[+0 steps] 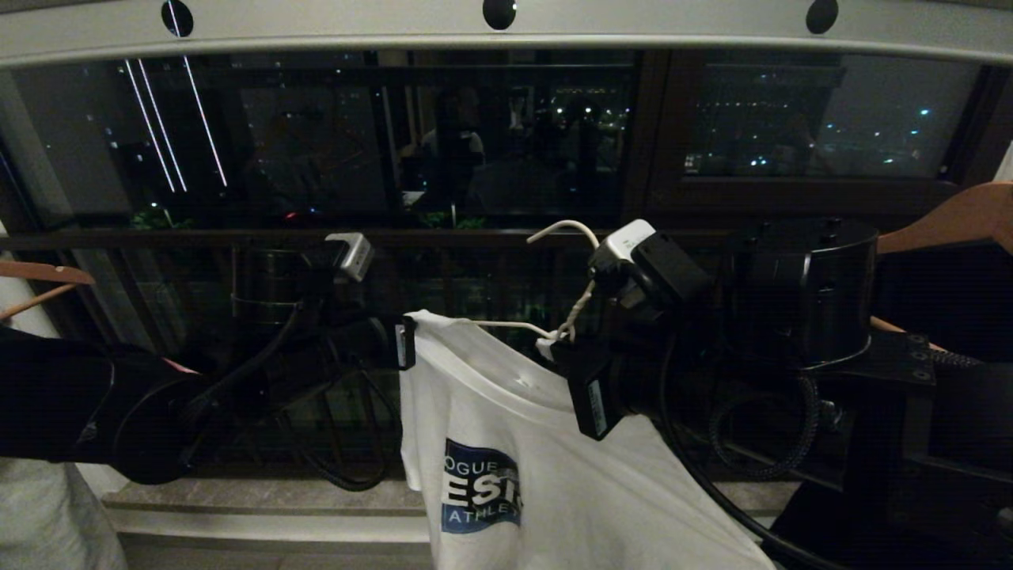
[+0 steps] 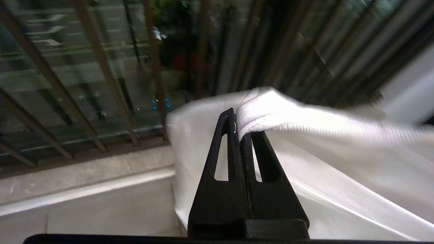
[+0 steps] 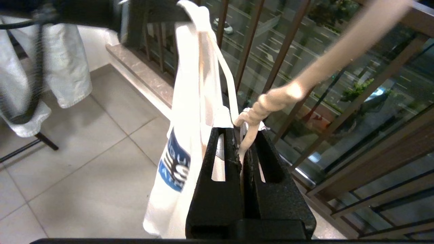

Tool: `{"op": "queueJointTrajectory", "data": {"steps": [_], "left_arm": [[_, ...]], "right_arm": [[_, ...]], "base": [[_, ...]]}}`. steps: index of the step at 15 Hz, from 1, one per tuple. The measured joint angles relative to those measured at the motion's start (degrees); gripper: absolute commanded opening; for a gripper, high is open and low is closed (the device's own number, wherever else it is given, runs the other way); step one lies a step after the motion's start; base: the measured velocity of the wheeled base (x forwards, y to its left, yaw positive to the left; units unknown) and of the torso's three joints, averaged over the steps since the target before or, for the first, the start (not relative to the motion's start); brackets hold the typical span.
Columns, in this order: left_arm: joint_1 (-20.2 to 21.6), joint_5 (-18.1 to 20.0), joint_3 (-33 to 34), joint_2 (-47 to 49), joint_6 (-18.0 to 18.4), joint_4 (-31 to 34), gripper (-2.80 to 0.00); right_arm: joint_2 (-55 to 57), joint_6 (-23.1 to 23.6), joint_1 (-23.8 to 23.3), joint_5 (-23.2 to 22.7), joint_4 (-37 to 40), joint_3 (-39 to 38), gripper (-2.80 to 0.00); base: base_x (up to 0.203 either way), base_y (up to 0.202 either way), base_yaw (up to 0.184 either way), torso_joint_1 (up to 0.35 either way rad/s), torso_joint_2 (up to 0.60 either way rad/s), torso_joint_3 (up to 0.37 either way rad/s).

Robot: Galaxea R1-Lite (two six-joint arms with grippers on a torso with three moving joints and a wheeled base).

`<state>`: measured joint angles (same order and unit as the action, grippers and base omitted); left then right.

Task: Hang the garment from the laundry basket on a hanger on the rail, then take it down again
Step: Take the clothes off the clothes rack

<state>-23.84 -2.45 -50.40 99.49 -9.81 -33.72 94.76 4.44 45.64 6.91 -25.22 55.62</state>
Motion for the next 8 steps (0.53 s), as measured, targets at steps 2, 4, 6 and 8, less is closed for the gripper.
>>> {"op": "queueJointTrajectory", "data": {"steps": [2, 4, 6, 8], "left_arm": [[1.1, 0.0, -0.4, 3.0, -0.2, -4.1, -2.8], [1.7, -0.4, -0.7, 6.8, -0.4, -9.3, -2.8], [2.3, -0.7, -0.9, 10.5, -0.5, -14.4, -2.8], [3.4, -1.0, -2.0, 13.2, -1.0, -15.4, -2.8]], "right_arm": [[0.0, 0.1, 0.0, -0.1, 0.0, -0.2, -2.8], [0.1, 0.2, 0.1, -0.1, 0.1, -0.5, -2.8], [0.1, 0.2, 0.1, -0.2, 0.1, -0.5, -2.8], [0.1, 0.2, 0.1, -0.2, 0.1, -0.5, -2.8]], "base": [[0.0, 0.0, 0.0, 0.0, 0.0, 0.0], [0.0, 0.0, 0.0, 0.0, 0.0, 0.0], [0.0, 0.0, 0.0, 0.0, 0.0, 0.0], [0.0, 0.0, 0.0, 0.0, 0.0, 0.0]]}}
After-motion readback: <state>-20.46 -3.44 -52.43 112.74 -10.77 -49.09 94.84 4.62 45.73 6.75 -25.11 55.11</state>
